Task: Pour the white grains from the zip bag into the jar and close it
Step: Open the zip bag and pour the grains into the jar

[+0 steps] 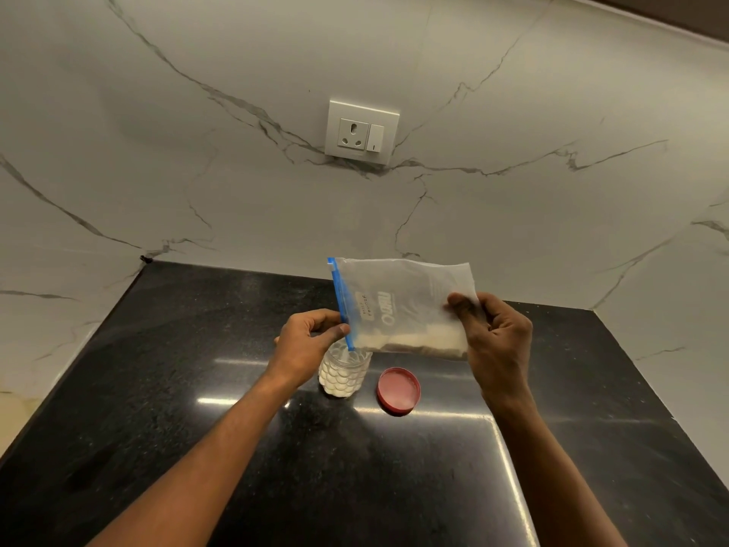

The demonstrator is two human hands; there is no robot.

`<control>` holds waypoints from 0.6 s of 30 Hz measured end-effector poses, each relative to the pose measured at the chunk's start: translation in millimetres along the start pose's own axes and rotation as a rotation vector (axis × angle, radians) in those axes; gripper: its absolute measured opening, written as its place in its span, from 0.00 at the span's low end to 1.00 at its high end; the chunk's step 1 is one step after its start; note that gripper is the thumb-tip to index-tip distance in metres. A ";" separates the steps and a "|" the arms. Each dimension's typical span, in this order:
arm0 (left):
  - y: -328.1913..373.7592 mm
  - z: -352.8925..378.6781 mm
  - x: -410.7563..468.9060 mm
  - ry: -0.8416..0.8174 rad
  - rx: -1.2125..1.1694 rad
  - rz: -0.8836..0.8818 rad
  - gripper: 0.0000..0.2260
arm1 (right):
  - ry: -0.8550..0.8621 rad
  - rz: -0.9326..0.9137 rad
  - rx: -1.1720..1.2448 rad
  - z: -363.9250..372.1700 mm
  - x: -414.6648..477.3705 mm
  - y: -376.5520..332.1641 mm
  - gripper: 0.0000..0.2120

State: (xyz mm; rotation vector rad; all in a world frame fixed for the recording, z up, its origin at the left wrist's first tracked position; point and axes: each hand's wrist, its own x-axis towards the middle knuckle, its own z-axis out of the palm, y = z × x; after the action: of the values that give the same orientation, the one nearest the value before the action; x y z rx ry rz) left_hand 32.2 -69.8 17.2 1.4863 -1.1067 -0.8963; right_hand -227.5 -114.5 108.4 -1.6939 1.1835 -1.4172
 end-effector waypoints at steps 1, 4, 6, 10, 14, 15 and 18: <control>0.0 0.1 0.1 -0.001 -0.006 0.003 0.07 | 0.003 -0.003 -0.003 0.0 0.1 -0.8 0.05; 0.4 0.4 0.4 0.001 -0.010 0.013 0.07 | -0.012 -0.010 -0.002 -2.6 3.0 -3.8 0.06; 0.0 0.6 1.2 0.004 -0.022 0.011 0.07 | -0.037 -0.028 -0.009 -4.1 2.9 -5.5 0.06; -0.8 0.7 1.6 0.005 -0.039 -0.002 0.07 | -0.043 -0.012 -0.005 -2.1 3.1 -3.6 0.05; -0.2 1.4 0.5 -0.001 -0.045 -0.004 0.07 | -0.012 0.009 0.010 -3.6 5.8 -1.2 0.05; -0.2 1.2 0.5 0.000 -0.040 -0.008 0.07 | -0.018 0.011 0.008 -4.6 6.7 -1.1 0.06; 0.7 0.7 1.3 -0.001 -0.052 -0.015 0.07 | -0.026 0.008 -0.008 -6.5 6.9 -0.5 0.08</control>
State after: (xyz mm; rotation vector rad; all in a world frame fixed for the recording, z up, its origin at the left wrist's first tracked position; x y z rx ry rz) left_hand 31.8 -71.2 17.7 1.4529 -1.0667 -0.9297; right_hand -233.6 -120.0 113.1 -1.7066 1.1813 -1.3832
